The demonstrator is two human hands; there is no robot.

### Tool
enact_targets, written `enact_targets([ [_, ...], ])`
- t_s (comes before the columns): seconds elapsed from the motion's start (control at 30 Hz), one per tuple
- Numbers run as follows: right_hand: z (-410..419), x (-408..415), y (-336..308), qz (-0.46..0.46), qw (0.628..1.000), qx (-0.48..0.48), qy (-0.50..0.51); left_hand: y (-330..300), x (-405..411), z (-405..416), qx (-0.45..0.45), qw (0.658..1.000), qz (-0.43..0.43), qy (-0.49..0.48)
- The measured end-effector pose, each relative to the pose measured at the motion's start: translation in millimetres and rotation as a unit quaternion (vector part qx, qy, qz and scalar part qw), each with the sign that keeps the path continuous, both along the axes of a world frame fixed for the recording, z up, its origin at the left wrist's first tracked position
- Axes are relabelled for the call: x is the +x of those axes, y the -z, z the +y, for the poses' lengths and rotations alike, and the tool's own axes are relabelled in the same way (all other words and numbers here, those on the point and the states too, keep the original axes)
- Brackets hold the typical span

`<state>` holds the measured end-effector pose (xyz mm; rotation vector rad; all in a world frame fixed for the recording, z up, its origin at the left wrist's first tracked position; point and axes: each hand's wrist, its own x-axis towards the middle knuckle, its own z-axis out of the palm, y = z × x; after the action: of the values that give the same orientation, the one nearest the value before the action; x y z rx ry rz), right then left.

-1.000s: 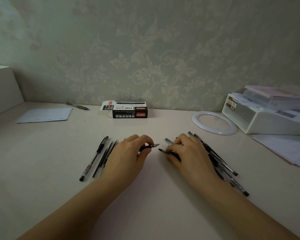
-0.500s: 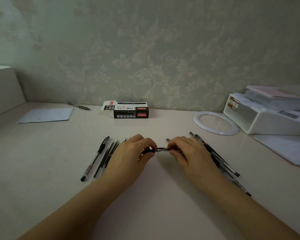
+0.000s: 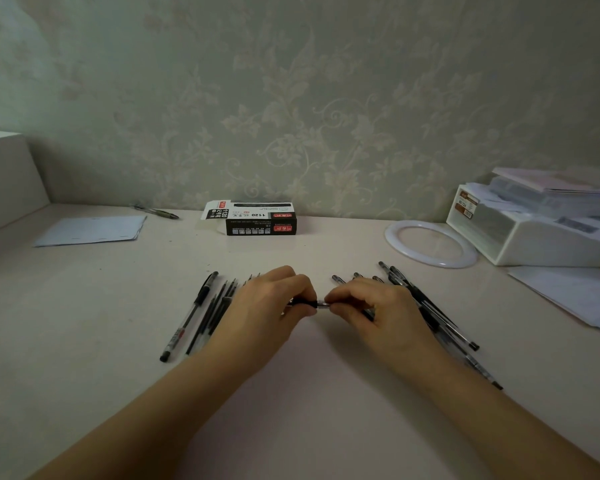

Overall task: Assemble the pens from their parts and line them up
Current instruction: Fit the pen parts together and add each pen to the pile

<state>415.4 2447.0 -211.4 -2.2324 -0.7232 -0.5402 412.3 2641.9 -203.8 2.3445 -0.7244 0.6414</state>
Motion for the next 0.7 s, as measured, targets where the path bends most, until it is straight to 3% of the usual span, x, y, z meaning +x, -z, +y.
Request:
enact_targets([
  [0.43, 3.5, 2.1, -4.2, -0.017, 1.000, 0.017, 0.015, -2.7, -1.4, -2.5, -0.012, 0.999, -0.024, -0.024],
  [0.5, 0.9, 3.5, -4.1, -0.026, 0.997, 0.018, 0.063, -4.4, -0.7, 1.8, -0.027, 0.996, -0.034, -0.081],
  [0.6, -11.5, 4.7, -3.4, -0.054, 0.982, -0.053, 0.173, -9.4, 5.1, 23.3, -0.056, 0.973, -0.026, -0.222],
  [0.7, -17.6, 5.3, -1.7, -0.017, 0.965, -0.126, 0.229, -9.5, 12.7, 48.1, -0.031, 0.936, 0.044, -0.347],
])
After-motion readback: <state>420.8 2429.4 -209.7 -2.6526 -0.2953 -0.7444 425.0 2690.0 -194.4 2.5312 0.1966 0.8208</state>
